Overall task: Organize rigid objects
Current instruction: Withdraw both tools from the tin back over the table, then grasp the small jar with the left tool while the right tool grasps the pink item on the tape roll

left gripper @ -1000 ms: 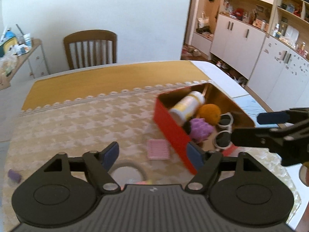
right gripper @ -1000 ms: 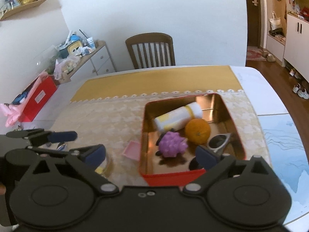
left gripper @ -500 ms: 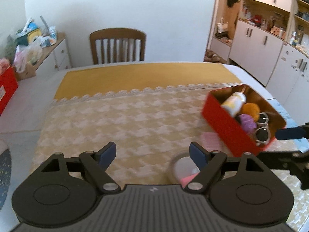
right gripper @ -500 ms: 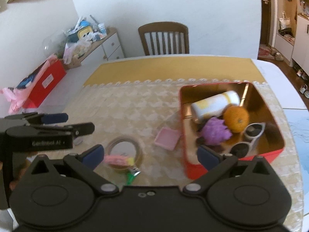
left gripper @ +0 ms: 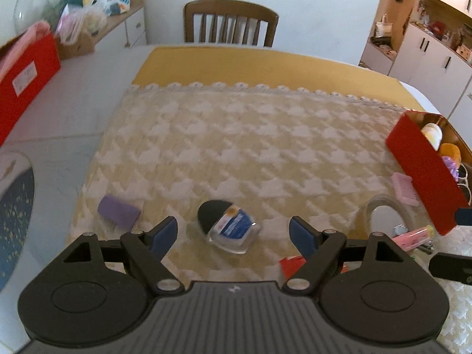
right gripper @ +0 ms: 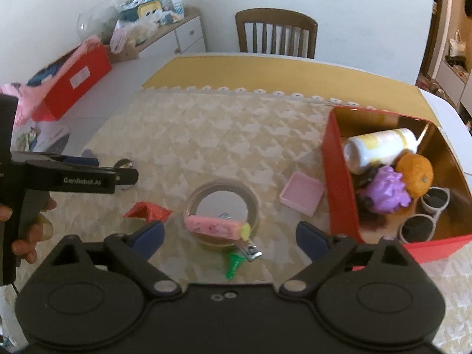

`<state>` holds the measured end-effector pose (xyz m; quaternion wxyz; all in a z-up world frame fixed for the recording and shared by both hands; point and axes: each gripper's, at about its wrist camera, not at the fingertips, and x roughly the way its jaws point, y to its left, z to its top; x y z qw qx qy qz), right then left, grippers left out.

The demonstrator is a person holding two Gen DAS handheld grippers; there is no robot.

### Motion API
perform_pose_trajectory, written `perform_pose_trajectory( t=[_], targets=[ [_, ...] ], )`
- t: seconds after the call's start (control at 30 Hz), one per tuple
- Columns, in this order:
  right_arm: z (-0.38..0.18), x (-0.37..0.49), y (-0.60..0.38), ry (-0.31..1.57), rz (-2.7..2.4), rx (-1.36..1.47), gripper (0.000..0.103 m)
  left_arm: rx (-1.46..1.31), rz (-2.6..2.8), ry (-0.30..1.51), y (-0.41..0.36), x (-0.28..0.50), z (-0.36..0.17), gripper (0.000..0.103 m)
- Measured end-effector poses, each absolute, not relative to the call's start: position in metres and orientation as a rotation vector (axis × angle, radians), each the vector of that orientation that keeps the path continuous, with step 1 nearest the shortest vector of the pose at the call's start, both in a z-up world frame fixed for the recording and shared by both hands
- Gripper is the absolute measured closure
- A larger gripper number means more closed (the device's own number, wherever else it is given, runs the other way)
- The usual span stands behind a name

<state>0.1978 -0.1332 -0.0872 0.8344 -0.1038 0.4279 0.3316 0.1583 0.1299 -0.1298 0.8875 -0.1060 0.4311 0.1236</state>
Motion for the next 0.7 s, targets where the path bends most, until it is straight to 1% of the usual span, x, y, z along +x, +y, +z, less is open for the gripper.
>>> perform_pose_trajectory(
  t=[0.07, 0.4, 0.47, 0.53, 0.6, 0.63, 0.7],
  targets=[
    [-0.091, 0.196, -0.127, 0.910, 0.702, -0.236, 0.012, -0.223, 0.260, 0.903, 0.133, 0.159, -0.134, 0.020],
    [-0.103, 0.195, -0.103, 0.921, 0.682, -0.294, 0.021, -0.250, 0.283, 0.893, 0.144, 0.166, -0.147, 0.021],
    [-0.105, 0.195, -0.100, 0.923, 0.668, -0.303, 0.026, -0.245, 0.279, 0.888, 0.143, 0.167, -0.148, 0.021],
    [-0.106, 0.195, -0.098, 0.923, 0.662, -0.311, 0.029, -0.244, 0.274, 0.881, 0.143, 0.168, -0.147, 0.024],
    [-0.107, 0.195, -0.097, 0.923, 0.655, -0.317, 0.031, -0.232, 0.271, 0.876, 0.141, 0.168, -0.147, 0.033],
    [-0.107, 0.196, -0.097, 0.924, 0.653, -0.320, 0.034, -0.223, 0.271, 0.875, 0.139, 0.168, -0.147, 0.035],
    [-0.108, 0.196, -0.096, 0.928, 0.644, -0.327, 0.039, -0.217, 0.267, 0.869, 0.138, 0.168, -0.147, 0.043]
  ],
)
